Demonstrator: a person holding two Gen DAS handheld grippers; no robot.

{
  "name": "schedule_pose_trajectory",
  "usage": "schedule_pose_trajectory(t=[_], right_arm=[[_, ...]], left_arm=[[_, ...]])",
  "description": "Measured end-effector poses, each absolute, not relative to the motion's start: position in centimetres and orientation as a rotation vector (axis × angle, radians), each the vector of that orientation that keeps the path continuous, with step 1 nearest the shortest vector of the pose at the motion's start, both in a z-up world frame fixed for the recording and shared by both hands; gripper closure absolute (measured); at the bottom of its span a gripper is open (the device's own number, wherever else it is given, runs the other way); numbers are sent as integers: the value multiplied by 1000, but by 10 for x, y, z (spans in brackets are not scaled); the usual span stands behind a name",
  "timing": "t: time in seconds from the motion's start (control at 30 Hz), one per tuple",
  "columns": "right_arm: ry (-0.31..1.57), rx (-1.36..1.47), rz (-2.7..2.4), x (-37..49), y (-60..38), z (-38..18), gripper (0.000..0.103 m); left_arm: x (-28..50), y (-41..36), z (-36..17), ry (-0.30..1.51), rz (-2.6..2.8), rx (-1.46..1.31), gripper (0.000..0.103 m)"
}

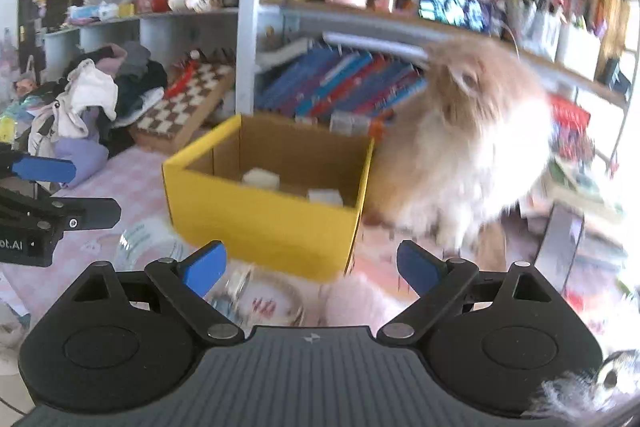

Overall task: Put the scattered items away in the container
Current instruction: 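Move both open tools out of the box back toward the table items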

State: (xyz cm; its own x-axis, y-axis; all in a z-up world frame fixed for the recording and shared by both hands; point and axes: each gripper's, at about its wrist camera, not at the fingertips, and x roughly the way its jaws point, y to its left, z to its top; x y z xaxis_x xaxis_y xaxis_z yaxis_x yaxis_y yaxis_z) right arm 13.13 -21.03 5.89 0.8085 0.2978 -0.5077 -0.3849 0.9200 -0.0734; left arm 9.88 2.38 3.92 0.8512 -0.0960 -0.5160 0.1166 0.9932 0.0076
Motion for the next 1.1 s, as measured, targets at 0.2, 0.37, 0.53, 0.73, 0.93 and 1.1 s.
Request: schedule_pose_trajectory(t=[0.2,0.37,0.53,0.73,0.93,1.1], right_arm=[[595,-162,274,115,-208,37,10],[681,-186,250,109,-199,18,10],[731,-165,283,107,-194,8,13],[755,-162,323,112,-187,7,26],[789,-161,380,123,-176,3,32],[813,-200,448,132,-164,1,33]], left_arm=[[84,26,18,589,-97,49,23],[80,24,7,630,-111,71,23],[80,20,-4,660,-128,86,23],[82,20,-10,671,-127,88,23],[92,28,-14,682,-93,77,23],[103,37,-13,670,-61,41,23]])
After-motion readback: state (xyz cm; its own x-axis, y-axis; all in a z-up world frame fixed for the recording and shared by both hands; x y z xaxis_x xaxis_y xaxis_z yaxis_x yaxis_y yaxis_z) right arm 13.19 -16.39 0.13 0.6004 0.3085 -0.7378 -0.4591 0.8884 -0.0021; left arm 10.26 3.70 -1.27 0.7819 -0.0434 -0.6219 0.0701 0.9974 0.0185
